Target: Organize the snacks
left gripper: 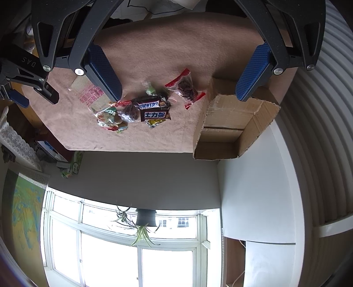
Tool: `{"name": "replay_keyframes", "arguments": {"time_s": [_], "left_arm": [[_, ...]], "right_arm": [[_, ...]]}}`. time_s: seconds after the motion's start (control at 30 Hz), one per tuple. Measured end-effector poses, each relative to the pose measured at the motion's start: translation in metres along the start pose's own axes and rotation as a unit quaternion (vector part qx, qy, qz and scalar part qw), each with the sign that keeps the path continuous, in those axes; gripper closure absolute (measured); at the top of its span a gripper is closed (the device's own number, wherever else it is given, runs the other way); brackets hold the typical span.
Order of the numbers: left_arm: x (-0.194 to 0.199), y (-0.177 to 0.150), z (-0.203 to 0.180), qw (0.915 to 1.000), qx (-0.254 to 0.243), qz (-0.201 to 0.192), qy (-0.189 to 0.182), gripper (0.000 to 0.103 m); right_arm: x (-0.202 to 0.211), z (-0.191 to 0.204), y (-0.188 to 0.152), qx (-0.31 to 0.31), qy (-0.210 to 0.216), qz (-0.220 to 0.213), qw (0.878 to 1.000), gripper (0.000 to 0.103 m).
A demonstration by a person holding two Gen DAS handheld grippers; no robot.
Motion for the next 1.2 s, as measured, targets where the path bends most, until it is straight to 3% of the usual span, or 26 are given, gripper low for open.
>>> {"name": "replay_keyframes", "arguments": {"time_s": [0.2,0.4,0.77,0.97,1.2], "left_arm": [[-0.01,-0.005,0.002,0.9998,0.007,0.014,-0.01,0.0],[-0.026,-0.015,0.006,0.9967,0.046,0.047,-0.049,0.0],[-0.051,-0.036,-0.011,0.9875,0.064,0.101,-0.103,0.002],[-0.063,-0.042,-0.02,0.9801,0.074,0.12,-0.139,0.004],[-0.079,-0.045,-0.047,0.9739,0.052,0.145,-0.167,0.022]], "right_arm": [[-0.013,-0.008,-0.002,0.008,0.009,0.022,1.0,0.0],[-0.033,-0.03,-0.004,-0.006,0.031,0.049,0.998,0.0],[-0.074,-0.058,-0.006,-0.05,0.13,0.122,0.983,0.0],[-0.091,-0.051,-0.002,-0.042,0.175,0.152,0.972,0.011],[-0.119,-0.032,-0.001,-0.003,0.203,0.195,0.96,0.034]]}}
Point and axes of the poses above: each gripper's, at about its wrist camera, not at the fingertips, and x roughly against the way its jaws point, z to its left, y to its top, the point moved 1 cm from there along -x, roughly the way its jaws point, and after that the axes turned 2 degrees about -x, right-handed, at the moved point
